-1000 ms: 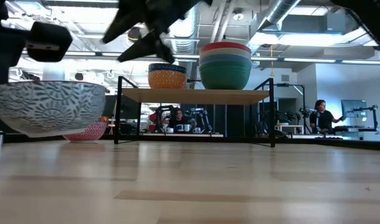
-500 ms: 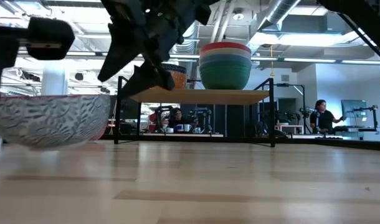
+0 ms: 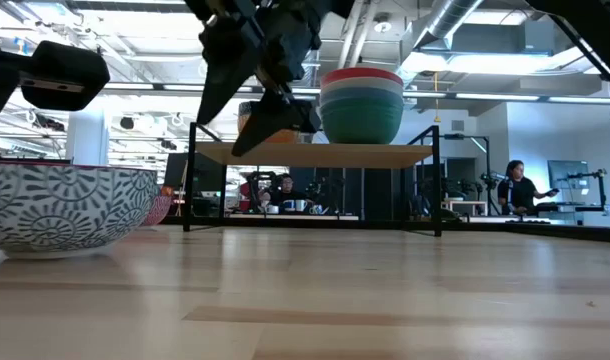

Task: Place and stack bowls onto a shelf
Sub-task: Stack the red patterned bowl on top of the yellow patterned bowl on the shelf

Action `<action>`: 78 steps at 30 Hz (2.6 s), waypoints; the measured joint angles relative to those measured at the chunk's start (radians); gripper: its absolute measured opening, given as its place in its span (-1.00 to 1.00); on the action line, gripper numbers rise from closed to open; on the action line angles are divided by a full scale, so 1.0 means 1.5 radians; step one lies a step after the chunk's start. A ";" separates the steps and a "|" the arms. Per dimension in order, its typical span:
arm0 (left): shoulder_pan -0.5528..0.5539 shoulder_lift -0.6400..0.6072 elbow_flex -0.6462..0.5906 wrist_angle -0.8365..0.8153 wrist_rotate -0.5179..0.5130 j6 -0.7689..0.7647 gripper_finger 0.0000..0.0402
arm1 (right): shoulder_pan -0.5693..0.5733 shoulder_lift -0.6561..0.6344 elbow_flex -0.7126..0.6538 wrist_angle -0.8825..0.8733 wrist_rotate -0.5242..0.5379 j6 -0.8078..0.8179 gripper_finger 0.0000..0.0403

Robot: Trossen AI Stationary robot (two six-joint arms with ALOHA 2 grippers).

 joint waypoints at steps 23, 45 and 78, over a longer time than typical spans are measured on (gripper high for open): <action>-0.006 -0.029 0.000 -0.019 -0.054 -0.331 -0.47 | 0.019 -0.019 0.000 -0.123 0.051 -0.034 0.29; 0.027 -0.249 0.060 -0.414 -0.162 -0.806 0.01 | 0.002 0.007 -0.002 0.158 0.175 0.062 0.29; 0.090 -0.300 0.042 -0.508 -0.162 -0.948 0.01 | 0.001 0.111 0.000 0.144 0.093 0.009 -0.56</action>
